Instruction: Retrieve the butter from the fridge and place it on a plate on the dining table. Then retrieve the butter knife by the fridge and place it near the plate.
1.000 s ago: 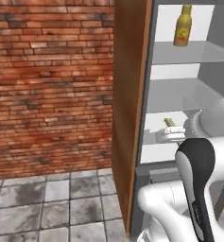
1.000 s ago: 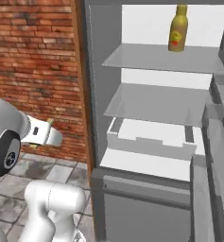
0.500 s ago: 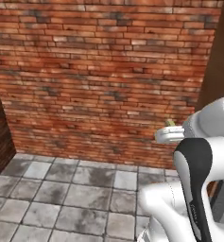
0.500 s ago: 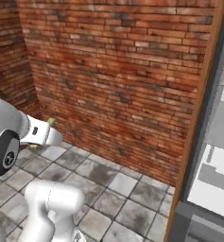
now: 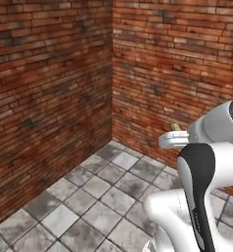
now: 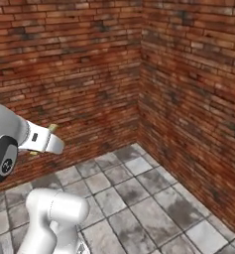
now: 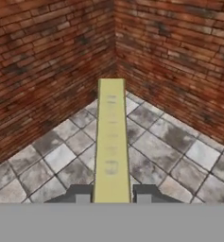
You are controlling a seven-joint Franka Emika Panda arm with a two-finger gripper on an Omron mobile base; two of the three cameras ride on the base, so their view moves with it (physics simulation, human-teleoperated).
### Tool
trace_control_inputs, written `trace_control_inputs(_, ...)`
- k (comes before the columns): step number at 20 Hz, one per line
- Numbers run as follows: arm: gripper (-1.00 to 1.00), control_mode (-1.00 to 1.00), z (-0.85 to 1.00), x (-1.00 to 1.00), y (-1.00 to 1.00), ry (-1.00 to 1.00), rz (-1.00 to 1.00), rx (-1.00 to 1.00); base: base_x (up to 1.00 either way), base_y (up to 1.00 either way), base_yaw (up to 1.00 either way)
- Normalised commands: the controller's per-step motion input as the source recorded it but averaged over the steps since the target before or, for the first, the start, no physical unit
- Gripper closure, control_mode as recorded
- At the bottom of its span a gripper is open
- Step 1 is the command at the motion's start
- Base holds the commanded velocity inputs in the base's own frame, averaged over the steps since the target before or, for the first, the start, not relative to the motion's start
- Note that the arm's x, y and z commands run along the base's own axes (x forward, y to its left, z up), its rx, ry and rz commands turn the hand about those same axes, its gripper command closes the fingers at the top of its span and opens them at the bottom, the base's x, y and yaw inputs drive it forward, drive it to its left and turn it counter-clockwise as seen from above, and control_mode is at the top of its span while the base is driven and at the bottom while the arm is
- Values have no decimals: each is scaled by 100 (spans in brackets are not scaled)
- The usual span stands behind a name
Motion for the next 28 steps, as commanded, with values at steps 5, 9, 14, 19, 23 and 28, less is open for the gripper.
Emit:
trace_control_inputs(5, 100, 100, 0, 0, 0, 0, 0, 0, 4, 36, 84)
trace_control_inputs(9, 100, 100, 0, 0, 0, 0, 0, 0, 20, 22, 85)
trace_control_inputs(14, 100, 100, 0, 0, 0, 0, 0, 0, 25, 18, 89)
trace_control_inputs(19, 100, 100, 0, 0, 0, 0, 0, 0, 27, 14, 89)
trace_control_inputs(23, 100, 100, 0, 0, 0, 0, 0, 0, 31, 0, 89)
trace_control_inputs(28, 100, 100, 0, 0, 0, 0, 0, 0, 38, 0, 87)
